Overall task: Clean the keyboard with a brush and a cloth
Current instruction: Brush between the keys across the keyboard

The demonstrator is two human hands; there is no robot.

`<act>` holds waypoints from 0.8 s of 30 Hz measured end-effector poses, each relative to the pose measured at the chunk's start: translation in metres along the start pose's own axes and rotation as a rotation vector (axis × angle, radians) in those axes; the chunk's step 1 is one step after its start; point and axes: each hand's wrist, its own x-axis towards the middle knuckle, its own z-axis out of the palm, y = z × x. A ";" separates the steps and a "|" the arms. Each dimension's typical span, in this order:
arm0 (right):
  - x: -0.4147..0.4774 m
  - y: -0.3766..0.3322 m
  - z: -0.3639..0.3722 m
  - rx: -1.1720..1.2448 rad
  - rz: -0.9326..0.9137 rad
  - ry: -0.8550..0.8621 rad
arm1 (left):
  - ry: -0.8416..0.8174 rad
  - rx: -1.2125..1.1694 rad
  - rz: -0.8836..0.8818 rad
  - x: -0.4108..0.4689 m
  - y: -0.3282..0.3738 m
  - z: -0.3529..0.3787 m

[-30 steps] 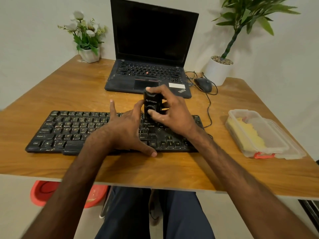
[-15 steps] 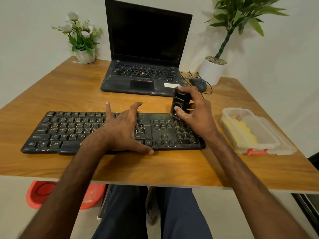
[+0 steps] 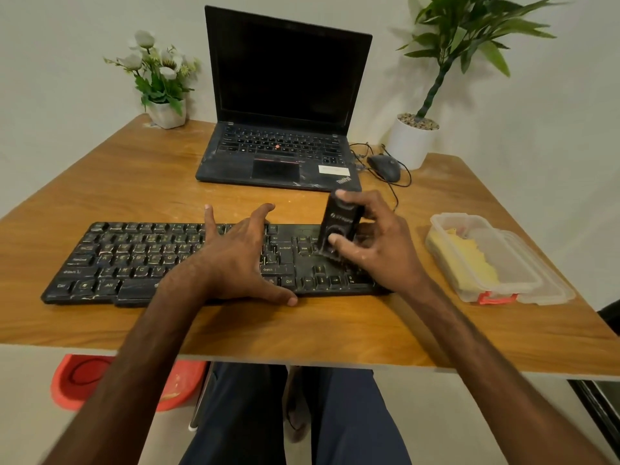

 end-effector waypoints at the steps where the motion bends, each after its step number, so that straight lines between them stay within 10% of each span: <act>1: -0.008 -0.004 0.005 0.027 -0.028 -0.061 | 0.003 0.001 0.001 0.000 0.000 0.001; 24: -0.001 -0.009 0.013 0.049 -0.003 -0.069 | -0.012 -0.004 -0.013 0.000 0.000 0.001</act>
